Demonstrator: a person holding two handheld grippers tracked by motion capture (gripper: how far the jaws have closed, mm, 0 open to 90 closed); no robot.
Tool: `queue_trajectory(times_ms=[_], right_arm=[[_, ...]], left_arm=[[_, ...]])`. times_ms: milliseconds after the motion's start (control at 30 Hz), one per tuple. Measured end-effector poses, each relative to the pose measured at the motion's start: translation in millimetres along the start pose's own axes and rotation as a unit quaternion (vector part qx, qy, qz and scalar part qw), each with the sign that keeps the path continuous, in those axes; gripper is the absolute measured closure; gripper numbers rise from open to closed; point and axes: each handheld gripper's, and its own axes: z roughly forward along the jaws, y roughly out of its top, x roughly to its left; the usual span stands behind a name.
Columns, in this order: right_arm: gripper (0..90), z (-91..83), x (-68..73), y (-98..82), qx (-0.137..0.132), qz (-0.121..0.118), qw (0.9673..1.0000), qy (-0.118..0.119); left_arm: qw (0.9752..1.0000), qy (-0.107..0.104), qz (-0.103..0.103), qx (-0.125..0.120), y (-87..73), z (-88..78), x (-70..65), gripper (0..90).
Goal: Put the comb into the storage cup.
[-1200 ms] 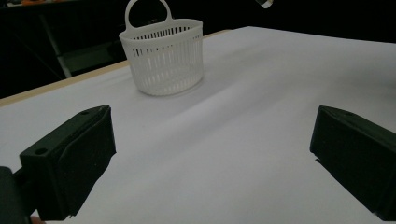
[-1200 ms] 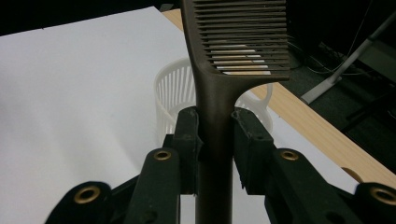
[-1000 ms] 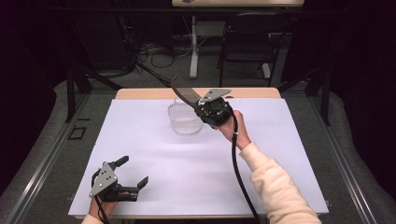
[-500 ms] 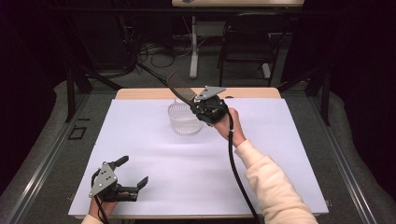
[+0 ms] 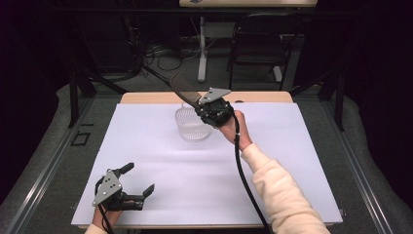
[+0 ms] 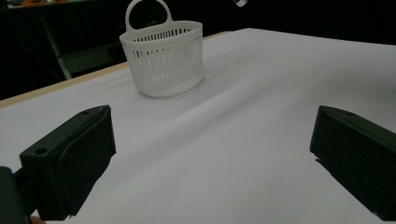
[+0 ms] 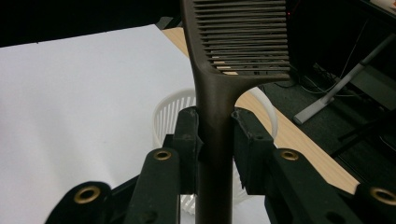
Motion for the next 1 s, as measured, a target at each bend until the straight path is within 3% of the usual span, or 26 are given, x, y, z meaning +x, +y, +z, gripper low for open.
queue_trajectory(times_ms=[667, 1000], right_arm=[[72.6, 17.0, -5.6, 1.9, -0.026, -0.009, 0.9996, -0.011], [72.6, 24.0, -7.2, 1.3, -0.032, -0.031, 0.9988, -0.020]], left_arm=[[1.0000, 0.000, 0.001, 0.000, 0.0, -0.1, 0.4, 0.1], [1.0000, 0.000, 0.001, 0.000, 0.0, 0.1, 0.2, 0.1]])
